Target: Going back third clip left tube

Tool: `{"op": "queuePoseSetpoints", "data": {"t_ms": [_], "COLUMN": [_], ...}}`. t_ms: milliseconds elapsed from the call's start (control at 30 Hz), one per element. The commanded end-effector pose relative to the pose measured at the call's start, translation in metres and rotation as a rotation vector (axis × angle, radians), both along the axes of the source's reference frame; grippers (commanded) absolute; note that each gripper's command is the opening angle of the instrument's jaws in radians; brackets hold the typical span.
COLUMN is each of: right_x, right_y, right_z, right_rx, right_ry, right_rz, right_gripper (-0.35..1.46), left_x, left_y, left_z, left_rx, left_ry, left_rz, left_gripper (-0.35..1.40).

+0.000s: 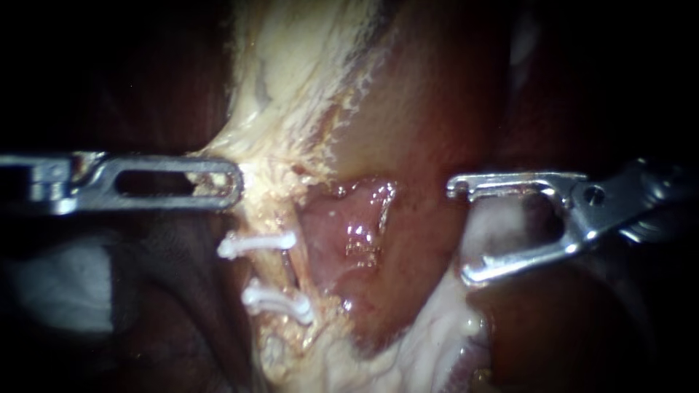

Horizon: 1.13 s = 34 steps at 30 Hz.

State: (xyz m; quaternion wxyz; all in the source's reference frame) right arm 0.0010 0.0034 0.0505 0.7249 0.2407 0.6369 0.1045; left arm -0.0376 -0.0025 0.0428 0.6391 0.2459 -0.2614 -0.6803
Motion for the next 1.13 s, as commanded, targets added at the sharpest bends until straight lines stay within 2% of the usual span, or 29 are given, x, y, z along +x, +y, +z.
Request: {"op": "queuePoseSetpoints", "data": {"t_ms": [33,133,333,567,1133], "right_x": [0.0,0.0001,0.0002,0.0006,0.0008], "right_y": [0.0,-0.0001,-0.0002,-0.0004,-0.0004], "right_z": [0.0001,0.0002,0.0002,0.0003,0.0002], "right_rx": [0.001,0.0,0.0,-0.002,-0.002], "right_ry": [0.0,0.0,0.0,0.002,0.002], "right_rz": [0.0,0.001,0.002,0.004,0.005], "right_gripper": [0.59,0.59,0.59,0.6,0.6], "left_x": [-0.0003,-0.0011,-0.0034,-0.0055,-0.0056], "left_y": [-0.0002,-0.0008,-0.0015,-0.0013,-0.0011], "left_z": [0.0006,0.0022,0.0046,0.0053,0.0056], "left_rx": [-0.005,-0.014,-0.011,-0.006,-0.005], "left_ry": [0.003,0.007,-0.005,-0.009,-0.012], "left_rz": [-0.001,-0.005,0.001,0.001,0.003], "left_gripper": [-0.35,-0.35,-0.35,-0.35,-0.35]}}
